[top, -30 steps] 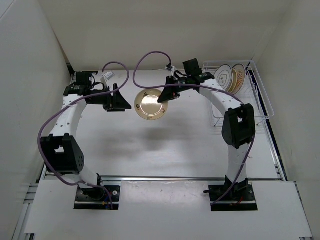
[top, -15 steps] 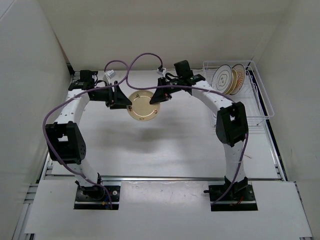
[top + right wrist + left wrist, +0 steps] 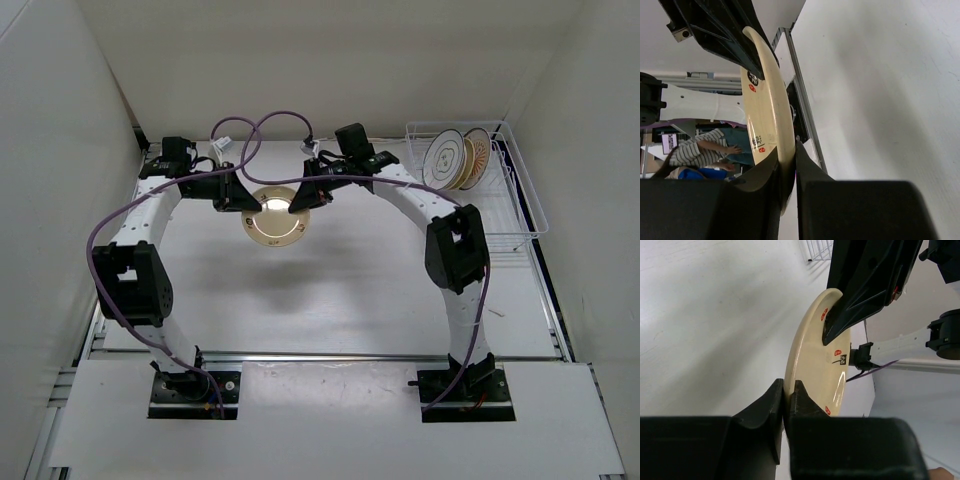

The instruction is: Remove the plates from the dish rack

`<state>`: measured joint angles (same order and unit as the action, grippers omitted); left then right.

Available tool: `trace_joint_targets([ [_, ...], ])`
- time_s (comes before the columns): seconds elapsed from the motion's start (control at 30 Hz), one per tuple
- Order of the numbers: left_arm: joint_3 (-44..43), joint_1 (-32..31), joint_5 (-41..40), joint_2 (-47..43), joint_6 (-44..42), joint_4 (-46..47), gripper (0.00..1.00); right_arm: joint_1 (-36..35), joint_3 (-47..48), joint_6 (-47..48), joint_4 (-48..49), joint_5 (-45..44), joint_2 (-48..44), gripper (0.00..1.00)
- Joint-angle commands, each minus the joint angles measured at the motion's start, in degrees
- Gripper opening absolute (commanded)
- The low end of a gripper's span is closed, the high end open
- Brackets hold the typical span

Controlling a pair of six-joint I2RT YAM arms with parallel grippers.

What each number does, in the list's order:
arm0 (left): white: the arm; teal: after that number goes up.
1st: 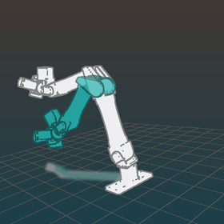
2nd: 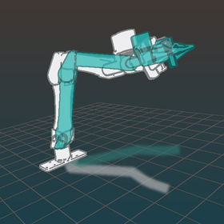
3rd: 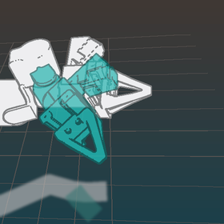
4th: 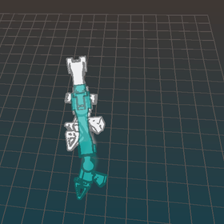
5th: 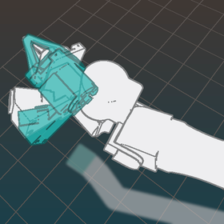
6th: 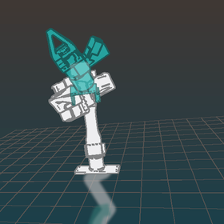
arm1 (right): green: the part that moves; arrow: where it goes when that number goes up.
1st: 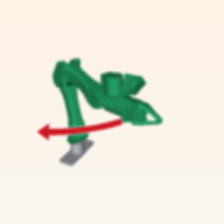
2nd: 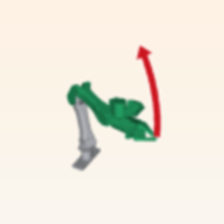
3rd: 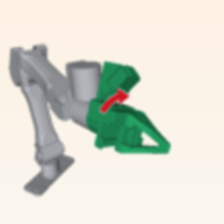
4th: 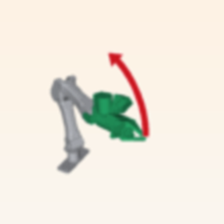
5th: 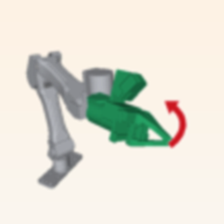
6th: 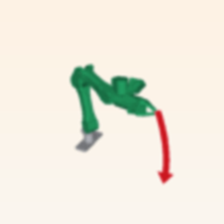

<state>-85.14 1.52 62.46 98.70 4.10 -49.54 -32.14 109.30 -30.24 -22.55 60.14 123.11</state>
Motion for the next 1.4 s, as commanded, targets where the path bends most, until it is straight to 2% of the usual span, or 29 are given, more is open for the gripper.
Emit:
trace_joint_targets([
  [0.0, -0.3, -0.1, 2.4, -3.4, 1.0, 0.2, 0.1, -0.5, 2.4, 3.9, 1.6, 1.7, -2.0, 0.04],
  [0.03, -0.3, -0.1, 2.4, -4.3, 0.5, 0.2, 0.1, -0.5, 2.4, 5.4, 0.8, -0.4, -2.7, 0.11],
  [0.1, 0.2, -0.1, 1.3, -4.8, 0.5, 0.2, 0.1, 0.1, 2.4, 7.6, -1.6, -3.4, -3.5, 0.41],
  [0.13, 0.2, -0.1, 0.7, -5.7, 0.5, 0.2, 0.1, 0.8, 2.4, 8.9, -3.7, -4.8, -4.1, 0.71],
  [0.17, 0.2, -0.1, -0.5, -6.7, 0.5, 0.2, 0.1, 1.5, 2.4, 11.1, -4.9, -6.4, -4.1, 0.78],
  [0.2, 0.8, -0.1, -1.3, -6.7, 0.5, 0.2, 0.1, 2.1, 2.4, 12.0, -5.7, -8.2, -4.7, 0.81],
  [0.37, 2.1, -0.1, -9.3, -10.8, 3.5, 0.8, 0.1, 6.9, -0.3, 15.2, -8.3, -20.8, -8.7, 0.85],
  [0.47, 5.9, 3.3, -12.0, -11.6, 9.0, 4.0, 0.1, 10.5, -0.8, 15.7, -9.5, -25.8, -12.4, 0.87],
  [0.53, 10.1, 5.4, -12.0, -12.2, 13.6, 6.9, 0.1, 12.4, -1.7, 16.3, -9.5, -26.7, -16.0, 0.87],
  [0.7, 15.3, 13.2, -13.8, -10.6, 21.8, 12.5, 0.1, 17.5, -12.2, 17.6, -11.6, -25.9, -28.2, 0.87],
  [0.87, 7.6, 17.8, -13.1, -2.5, 24.6, 15.5, 0.1, 22.0, -24.8, 22.5, -14.7, -25.3, -40.4, 0.88],
  [1.03, -2.3, 19.8, -13.1, 8.6, 25.6, 16.7, 0.1, 27.1, -29.1, 26.4, -18.0, -24.2, -45.8, 0.9],
  [1.2, -16.3, 20.3, -14.6, 19.4, 24.5, 16.8, 0.1, 34.1, -32.0, 28.5, -22.4, -22.5, -49.8, 0.9],
  [1.37, -26.2, 20.3, -16.0, 30.8, 22.6, 16.8, 0.1, 36.9, -33.3, 32.4, -27.7, -22.5, -51.0, 0.9],
])
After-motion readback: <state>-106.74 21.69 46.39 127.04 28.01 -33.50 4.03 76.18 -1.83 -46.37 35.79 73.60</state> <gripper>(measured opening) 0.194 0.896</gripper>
